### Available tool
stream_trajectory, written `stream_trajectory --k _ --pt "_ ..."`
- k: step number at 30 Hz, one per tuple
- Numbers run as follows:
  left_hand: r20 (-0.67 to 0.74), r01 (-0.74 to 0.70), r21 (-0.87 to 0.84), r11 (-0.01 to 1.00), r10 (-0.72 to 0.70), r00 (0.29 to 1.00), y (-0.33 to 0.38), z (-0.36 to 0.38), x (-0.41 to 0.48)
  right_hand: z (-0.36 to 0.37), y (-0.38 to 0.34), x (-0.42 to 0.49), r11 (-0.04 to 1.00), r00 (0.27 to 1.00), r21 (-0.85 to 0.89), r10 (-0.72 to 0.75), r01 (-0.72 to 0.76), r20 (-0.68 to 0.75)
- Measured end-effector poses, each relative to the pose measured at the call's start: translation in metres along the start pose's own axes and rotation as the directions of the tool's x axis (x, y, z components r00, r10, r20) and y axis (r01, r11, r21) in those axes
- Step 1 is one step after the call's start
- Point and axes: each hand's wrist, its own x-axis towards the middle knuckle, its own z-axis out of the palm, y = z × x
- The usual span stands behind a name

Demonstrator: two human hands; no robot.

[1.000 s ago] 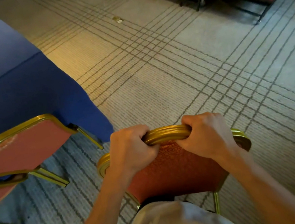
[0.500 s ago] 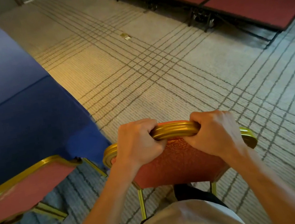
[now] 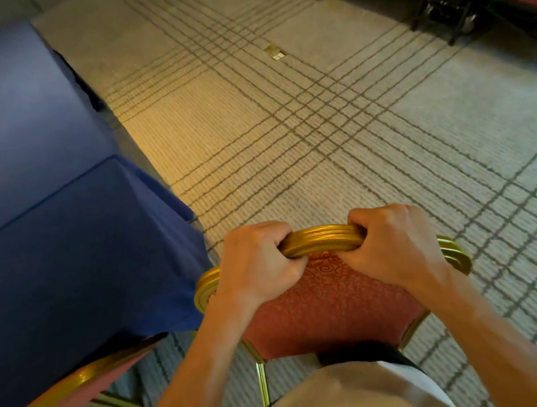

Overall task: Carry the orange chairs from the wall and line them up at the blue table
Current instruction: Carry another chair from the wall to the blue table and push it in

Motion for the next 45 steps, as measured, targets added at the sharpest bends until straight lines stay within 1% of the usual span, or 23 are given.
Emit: stream_trajectory --k 3,5,10,14,18,21,23,27,29,35,39,41,45 --pt "-0.017 0.041 0.016 0.999 -0.041 0.999 -0.02 0.0 0.049 0.01 0.017 0.062 0.998 0.998 0.005 -0.056 0.056 0.027" --pt "-0.028 0.076 0.027 0.997 -0.075 0.997 -0.032 0.001 0.076 0.017 0.026 0.097 0.997 0.995 0.029 -0.077 0.075 0.069" --pt "-0.066 0.119 0.055 0.991 -0.115 0.991 -0.06 0.004 0.127 0.036 0.04 0.163 0.989 0.987 0.09 -0.126 0.117 0.101" --pt "-0.093 0.173 0.08 0.982 -0.166 0.982 -0.098 0.003 0.167 0.058 0.042 0.225 0.983 0.98 0.092 -0.167 0.157 0.107" --pt "-0.116 0.209 0.07 0.975 -0.201 0.973 -0.146 0.003 0.211 0.092 0.04 0.29 0.982 0.971 0.065 -0.185 0.177 0.148" --pt "-0.141 0.203 0.066 0.977 -0.193 0.971 -0.186 0.004 0.248 0.118 0.039 0.341 0.979 0.966 0.068 -0.202 0.194 0.159" --pt "-0.131 0.205 0.034 0.978 -0.198 0.971 -0.215 0.0 0.276 0.132 0.033 0.377 0.98 0.961 0.064 -0.197 0.188 0.192" --pt "-0.16 0.18 0.032 0.983 -0.173 0.972 -0.271 -0.014 0.337 0.15 0.018 0.456 0.981 0.97 0.042 -0.194 0.189 0.149" --pt "-0.179 0.164 0.043 0.985 -0.154 0.972 -0.292 -0.022 0.362 0.155 0.011 0.488 0.978 0.971 0.044 -0.208 0.204 0.119" --pt "-0.189 0.166 0.072 0.984 -0.15 0.971 -0.346 -0.044 0.424 0.171 -0.004 0.571 0.973 0.968 0.07 -0.225 0.218 0.112" --pt "-0.19 0.17 0.067 0.983 -0.154 0.97 -0.378 -0.049 0.461 0.193 -0.005 0.618 0.976 0.966 0.067 -0.215 0.207 0.143" --pt "-0.187 0.183 0.07 0.981 -0.167 0.968 -0.398 -0.048 0.48 0.209 -0.002 0.646 0.973 0.961 0.071 -0.227 0.218 0.158" --pt "-0.192 0.262 0.096 0.96 -0.241 0.951 -0.443 -0.048 0.523 0.246 0.002 0.715 0.96 0.944 0.066 -0.278 0.271 0.178"
